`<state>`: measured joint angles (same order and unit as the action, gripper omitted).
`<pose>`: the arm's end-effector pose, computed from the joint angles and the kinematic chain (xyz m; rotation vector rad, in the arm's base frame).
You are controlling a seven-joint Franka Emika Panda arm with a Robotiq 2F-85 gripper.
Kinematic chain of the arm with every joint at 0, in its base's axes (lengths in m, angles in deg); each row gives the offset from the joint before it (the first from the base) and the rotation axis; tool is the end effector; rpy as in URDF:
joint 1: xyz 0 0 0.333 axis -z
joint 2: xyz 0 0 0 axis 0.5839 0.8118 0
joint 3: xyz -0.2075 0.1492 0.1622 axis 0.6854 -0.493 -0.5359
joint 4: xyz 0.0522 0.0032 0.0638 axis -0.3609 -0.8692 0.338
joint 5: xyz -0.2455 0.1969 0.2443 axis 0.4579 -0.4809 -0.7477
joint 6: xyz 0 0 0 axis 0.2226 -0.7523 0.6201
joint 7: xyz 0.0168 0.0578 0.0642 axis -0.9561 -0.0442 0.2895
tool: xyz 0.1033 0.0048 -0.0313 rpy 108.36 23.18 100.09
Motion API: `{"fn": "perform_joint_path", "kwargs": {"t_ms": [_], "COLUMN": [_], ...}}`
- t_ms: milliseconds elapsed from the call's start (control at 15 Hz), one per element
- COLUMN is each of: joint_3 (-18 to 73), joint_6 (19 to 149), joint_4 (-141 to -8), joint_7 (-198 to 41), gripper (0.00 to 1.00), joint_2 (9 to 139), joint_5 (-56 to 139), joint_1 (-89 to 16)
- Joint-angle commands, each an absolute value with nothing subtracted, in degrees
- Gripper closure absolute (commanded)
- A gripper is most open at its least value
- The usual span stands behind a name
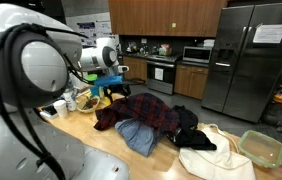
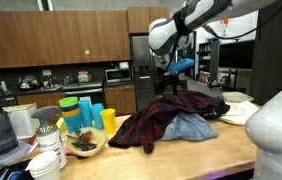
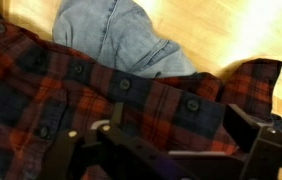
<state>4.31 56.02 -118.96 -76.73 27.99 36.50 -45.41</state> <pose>0.3543 0.2074 0.4789 2.9457 0.6001 0.0033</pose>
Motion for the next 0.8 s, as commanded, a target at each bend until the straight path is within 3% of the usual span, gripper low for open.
{"fn": "perform_joint_path", "kwargs": {"t_ms": [0, 733], "joint_3": [5.2, 5.0], "joint_6": [57.8, 59.5], "joint_4": [-117.6, -119.9], "joint_7": [-77.2, -75.6], "gripper": [0.00, 0.00], "joint_2": [34.0, 32.4], "joint_5": [40.5, 41.2], "joint_1": [-46.3, -51.3]}}
